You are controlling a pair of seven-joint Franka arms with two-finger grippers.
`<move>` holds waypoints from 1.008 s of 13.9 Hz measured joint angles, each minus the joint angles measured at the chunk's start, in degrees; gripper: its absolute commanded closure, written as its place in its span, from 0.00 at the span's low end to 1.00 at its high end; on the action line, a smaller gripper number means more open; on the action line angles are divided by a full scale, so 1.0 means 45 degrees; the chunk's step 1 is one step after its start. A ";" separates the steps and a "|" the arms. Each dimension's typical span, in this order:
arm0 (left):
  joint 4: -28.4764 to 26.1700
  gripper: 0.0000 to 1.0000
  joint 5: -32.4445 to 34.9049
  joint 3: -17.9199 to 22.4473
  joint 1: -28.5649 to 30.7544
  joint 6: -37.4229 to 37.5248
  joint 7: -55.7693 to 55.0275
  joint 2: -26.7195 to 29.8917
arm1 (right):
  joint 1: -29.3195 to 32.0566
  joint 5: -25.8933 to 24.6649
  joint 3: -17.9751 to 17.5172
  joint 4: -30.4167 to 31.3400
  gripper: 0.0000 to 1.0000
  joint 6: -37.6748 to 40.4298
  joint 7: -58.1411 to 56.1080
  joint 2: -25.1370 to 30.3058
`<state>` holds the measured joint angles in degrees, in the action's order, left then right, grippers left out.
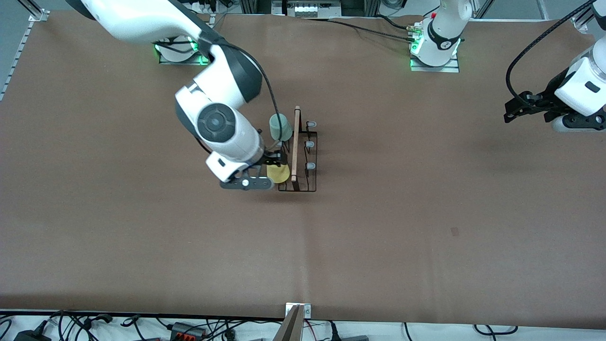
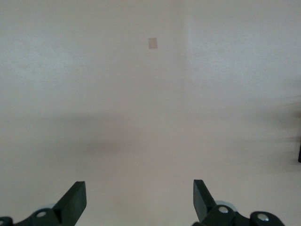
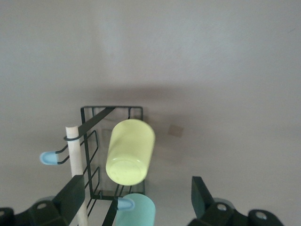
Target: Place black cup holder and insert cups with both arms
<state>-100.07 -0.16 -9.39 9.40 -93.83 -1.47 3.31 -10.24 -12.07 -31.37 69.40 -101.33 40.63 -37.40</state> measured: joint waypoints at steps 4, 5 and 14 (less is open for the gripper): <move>0.0002 0.00 0.0000 0.0001 0.0006 0.0000 0.0000 0.0000 | 0.1285 0.0000 0.0023 -0.0707 0.00 0.1457 -0.1406 0.0941; 0.0002 0.00 0.0000 0.0002 0.0007 0.0000 0.0000 0.0000 | 0.1624 0.0001 0.0026 -0.0794 0.00 0.1578 -0.1669 0.1001; 0.0002 0.00 0.0000 0.0013 0.0024 0.0000 0.0000 -0.0001 | 0.3283 0.0823 0.3210 -0.0708 0.00 0.2242 -0.6778 0.2876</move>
<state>-100.06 -0.16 -9.33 9.51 -93.83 -1.47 3.30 4.53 -8.36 -16.93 66.22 -91.24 10.13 -24.45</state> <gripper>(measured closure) 0.000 0.000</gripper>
